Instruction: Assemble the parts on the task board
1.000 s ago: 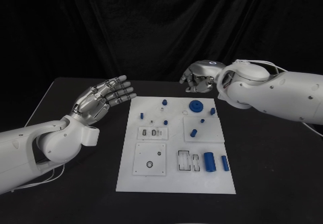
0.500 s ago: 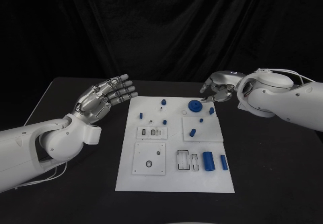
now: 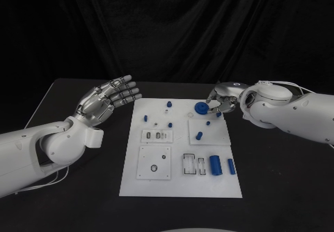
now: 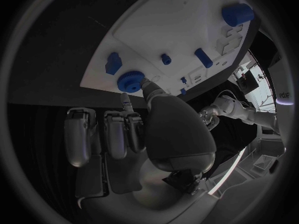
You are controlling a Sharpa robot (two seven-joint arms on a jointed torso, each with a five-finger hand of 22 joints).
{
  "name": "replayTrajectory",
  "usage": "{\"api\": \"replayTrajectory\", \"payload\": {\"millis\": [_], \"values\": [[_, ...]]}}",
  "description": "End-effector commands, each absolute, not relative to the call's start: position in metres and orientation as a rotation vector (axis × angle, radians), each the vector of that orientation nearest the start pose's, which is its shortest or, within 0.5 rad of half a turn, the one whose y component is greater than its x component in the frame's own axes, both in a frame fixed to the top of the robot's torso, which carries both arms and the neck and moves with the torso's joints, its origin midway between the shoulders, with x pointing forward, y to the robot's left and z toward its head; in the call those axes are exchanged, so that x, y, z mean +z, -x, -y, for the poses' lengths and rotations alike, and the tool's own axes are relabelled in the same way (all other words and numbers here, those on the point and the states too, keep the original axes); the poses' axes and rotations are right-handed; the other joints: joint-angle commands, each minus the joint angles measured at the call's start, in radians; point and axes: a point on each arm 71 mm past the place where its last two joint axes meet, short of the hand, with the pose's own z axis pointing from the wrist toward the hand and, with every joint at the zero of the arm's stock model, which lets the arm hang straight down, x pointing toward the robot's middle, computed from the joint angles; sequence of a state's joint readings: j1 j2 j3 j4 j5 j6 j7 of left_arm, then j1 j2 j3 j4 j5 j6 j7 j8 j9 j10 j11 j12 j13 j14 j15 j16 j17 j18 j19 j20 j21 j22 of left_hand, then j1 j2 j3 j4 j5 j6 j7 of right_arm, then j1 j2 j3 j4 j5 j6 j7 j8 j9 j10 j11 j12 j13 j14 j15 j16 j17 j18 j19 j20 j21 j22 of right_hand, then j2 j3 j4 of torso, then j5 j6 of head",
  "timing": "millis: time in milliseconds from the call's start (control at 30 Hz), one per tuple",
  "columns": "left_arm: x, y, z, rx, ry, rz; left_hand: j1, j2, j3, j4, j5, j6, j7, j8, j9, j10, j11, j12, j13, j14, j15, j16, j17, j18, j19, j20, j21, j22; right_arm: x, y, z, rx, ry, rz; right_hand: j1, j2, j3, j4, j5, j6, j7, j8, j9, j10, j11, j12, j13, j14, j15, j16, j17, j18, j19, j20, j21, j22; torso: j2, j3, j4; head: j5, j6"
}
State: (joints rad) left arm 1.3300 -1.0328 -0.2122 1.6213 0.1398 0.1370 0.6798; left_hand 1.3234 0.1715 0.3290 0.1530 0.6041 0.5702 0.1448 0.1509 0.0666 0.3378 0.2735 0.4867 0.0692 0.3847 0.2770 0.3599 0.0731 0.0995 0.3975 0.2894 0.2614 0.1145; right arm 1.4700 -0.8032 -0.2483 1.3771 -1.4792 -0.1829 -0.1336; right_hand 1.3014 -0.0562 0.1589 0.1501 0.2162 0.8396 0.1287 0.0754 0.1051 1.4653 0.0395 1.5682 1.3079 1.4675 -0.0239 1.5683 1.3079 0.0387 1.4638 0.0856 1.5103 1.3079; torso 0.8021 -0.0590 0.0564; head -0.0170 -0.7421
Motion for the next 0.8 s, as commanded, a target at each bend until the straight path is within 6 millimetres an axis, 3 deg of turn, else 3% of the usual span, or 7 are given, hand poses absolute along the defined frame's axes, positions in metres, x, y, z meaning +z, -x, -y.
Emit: {"api": "replayTrajectory", "payload": {"millis": [33, 200, 400, 567, 600, 800], "values": [[-0.1465, -0.4560, -0.2627, -2.072, 1.002, -1.205, -0.011, 0.003, 0.008, 0.000, 0.004, 0.004, 0.004, 0.006, 0.001, 0.006, 0.003, 0.002, 0.001, 0.009, 0.002, 0.005, 0.002, -0.017, 0.009, 0.002, 0.003, -0.001, -0.1396, -0.5331, 0.2307, 0.315, 0.338, -1.680, 0.009, 0.015, 0.005, -0.017, 0.025, -0.008, 0.002, -0.008, -0.004, 0.106, -0.005, 0.003, 0.263, 0.103, -0.006, 0.002, 0.263, -0.009, 0.035, -0.005, 0.003, 0.160, -0.001, -0.0018, -0.0004, 0.002, 0.000], [-0.1469, -0.4564, -0.2643, -2.068, 1.003, -1.205, -0.011, 0.003, 0.009, 0.000, 0.004, 0.004, 0.004, 0.006, 0.001, 0.006, 0.003, 0.002, 0.001, 0.009, 0.002, 0.005, 0.002, -0.017, 0.009, 0.002, 0.003, -0.001, -0.1417, -0.5335, 0.2282, 0.316, 0.346, -1.678, 0.020, 0.019, 0.016, -0.036, 0.061, -0.017, 0.004, -0.008, -0.009, 0.106, -0.004, 0.003, 0.263, 0.103, -0.006, 0.002, 0.263, -0.008, 0.033, -0.005, 0.000, 0.157, -0.001, -0.0016, 0.0006, 0.002, 0.000], [-0.1474, -0.4571, -0.2648, -2.067, 1.004, -1.208, -0.011, 0.003, 0.009, 0.000, 0.004, 0.004, 0.004, 0.006, 0.001, 0.006, 0.003, 0.002, 0.001, 0.009, 0.002, 0.005, 0.002, -0.017, 0.009, 0.002, 0.003, -0.001, -0.1413, -0.5347, 0.2269, 0.320, 0.346, -1.662, 0.022, 0.020, 0.019, -0.040, 0.070, -0.022, 0.005, -0.009, -0.011, 0.106, -0.003, 0.003, 0.263, 0.103, -0.006, 0.002, 0.263, -0.006, 0.029, -0.005, -0.004, 0.151, -0.001, -0.0009, -0.0006, 0.003, 0.003], [-0.1479, -0.4577, -0.2648, -2.067, 1.005, -1.213, -0.012, 0.003, 0.010, 0.000, 0.004, 0.003, 0.004, 0.005, 0.001, 0.006, 0.003, 0.003, 0.001, 0.010, 0.003, 0.006, 0.002, -0.017, 0.009, 0.001, 0.004, 0.000, -0.1402, -0.5350, 0.2257, 0.333, 0.348, -1.643, 0.016, 0.022, 0.019, -0.039, 0.069, -0.025, 0.007, -0.009, -0.012, 0.106, -0.001, 0.003, 0.263, 0.103, -0.005, 0.002, 0.263, -0.005, 0.027, -0.004, -0.005, 0.149, -0.001, -0.0019, 0.0001, 0.004, 0.006], [-0.1481, -0.4579, -0.2649, -2.067, 1.006, -1.214, -0.012, 0.003, 0.010, 0.000, 0.004, 0.003, 0.004, 0.005, 0.001, 0.006, 0.003, 0.003, 0.001, 0.010, 0.003, 0.006, 0.002, -0.017, 0.009, 0.001, 0.004, 0.000, -0.1399, -0.5351, 0.2253, 0.337, 0.350, -1.639, 0.001, 0.023, 0.015, -0.031, 0.069, -0.023, 0.010, -0.007, -0.013, 0.106, 0.001, 0.003, 0.263, 0.103, -0.003, 0.002, 0.263, -0.005, 0.027, -0.003, -0.007, 0.148, -0.001, -0.0017, -0.0007, 0.005, 0.002], [-0.1486, -0.4584, -0.2646, -2.067, 1.007, -1.218, -0.012, 0.003, 0.010, 0.000, 0.004, 0.003, 0.004, 0.005, 0.001, 0.006, 0.003, 0.003, 0.001, 0.010, 0.003, 0.006, 0.002, -0.017, 0.009, 0.001, 0.004, 0.000, -0.1402, -0.5361, 0.2232, 0.341, 0.356, -1.639, -0.044, 0.027, 0.001, -0.005, 0.027, -0.023, 0.012, -0.004, -0.014, 0.106, 0.005, 0.003, 0.263, 0.103, 0.000, 0.002, 0.263, -0.005, 0.027, 0.000, -0.009, 0.148, -0.001, -0.0010, -0.0005, 0.001, -0.003]]}}
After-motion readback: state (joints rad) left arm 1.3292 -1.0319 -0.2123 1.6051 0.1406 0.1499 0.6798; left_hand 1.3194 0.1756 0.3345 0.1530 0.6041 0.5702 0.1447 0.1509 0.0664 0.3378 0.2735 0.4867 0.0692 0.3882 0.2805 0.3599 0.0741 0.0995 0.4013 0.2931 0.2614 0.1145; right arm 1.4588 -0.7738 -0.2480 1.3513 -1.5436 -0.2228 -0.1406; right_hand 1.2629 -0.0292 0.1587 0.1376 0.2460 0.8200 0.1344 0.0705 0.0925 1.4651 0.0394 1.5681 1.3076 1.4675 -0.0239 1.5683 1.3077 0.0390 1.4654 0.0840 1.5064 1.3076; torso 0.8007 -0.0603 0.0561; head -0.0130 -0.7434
